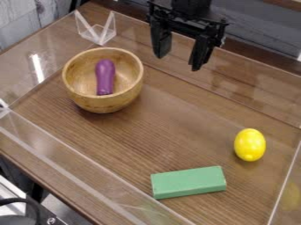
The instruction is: Remove the purple eggplant from inside the brown bowl and put it on the table
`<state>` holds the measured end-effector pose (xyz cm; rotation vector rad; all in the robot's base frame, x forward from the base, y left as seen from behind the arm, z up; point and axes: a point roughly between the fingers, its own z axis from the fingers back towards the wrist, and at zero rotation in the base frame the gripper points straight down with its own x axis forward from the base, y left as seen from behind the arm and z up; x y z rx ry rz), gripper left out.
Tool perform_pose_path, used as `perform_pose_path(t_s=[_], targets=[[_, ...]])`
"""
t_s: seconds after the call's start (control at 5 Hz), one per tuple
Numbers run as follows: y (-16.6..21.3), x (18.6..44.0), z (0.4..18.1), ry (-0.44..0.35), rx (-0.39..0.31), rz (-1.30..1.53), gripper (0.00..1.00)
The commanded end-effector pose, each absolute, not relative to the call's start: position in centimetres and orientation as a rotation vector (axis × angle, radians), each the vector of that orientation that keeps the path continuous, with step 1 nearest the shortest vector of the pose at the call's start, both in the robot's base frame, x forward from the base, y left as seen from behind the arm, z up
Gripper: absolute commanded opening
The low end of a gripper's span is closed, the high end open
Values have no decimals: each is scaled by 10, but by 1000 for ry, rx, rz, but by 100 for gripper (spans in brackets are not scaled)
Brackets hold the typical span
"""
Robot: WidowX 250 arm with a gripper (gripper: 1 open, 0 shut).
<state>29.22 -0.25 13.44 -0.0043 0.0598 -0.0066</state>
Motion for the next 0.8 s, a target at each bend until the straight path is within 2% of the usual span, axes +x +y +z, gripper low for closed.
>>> perform_pose_path(t_s=[0.0,0.2,0.6], targets=[[2,290,128,81,-4,-2,100],[19,283,126,88,-1,38,100],[69,267,141,52,1,84,100]])
